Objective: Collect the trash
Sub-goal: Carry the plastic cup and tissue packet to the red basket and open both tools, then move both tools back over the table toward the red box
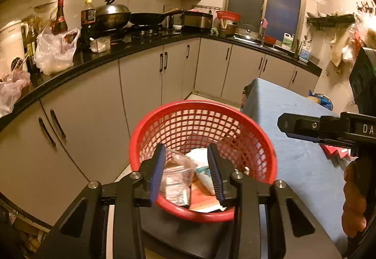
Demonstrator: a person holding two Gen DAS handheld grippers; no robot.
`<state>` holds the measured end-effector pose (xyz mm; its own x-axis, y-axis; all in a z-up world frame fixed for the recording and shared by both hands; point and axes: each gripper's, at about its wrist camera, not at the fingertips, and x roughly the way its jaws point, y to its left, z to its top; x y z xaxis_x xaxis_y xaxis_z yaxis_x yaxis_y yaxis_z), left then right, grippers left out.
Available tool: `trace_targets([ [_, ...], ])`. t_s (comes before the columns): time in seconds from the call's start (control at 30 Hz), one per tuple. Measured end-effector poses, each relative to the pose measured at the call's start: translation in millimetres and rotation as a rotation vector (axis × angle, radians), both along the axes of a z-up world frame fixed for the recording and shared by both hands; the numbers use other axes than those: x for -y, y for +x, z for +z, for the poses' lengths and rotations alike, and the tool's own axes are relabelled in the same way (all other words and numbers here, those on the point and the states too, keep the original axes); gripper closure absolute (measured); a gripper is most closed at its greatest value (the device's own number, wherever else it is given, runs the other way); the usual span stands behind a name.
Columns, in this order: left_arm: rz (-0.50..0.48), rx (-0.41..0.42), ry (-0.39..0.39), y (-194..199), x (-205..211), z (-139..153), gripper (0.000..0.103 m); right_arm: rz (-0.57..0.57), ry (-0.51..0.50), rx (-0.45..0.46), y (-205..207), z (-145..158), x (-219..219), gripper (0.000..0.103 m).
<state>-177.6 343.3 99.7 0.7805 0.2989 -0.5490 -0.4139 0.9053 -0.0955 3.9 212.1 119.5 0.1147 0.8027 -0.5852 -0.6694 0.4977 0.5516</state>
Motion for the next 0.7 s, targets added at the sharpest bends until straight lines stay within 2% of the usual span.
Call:
trace_targets([
  [0.47, -0.065, -0.003, 0.05, 10, 50, 14, 0.061, -0.09, 0.04, -0.024, 4, 1, 72, 0.041],
  [0.7, -0.162, -0.019, 0.058, 26, 90, 13, 0.059, -0.18, 0.034, -0.045, 11, -10, 133, 0.041],
])
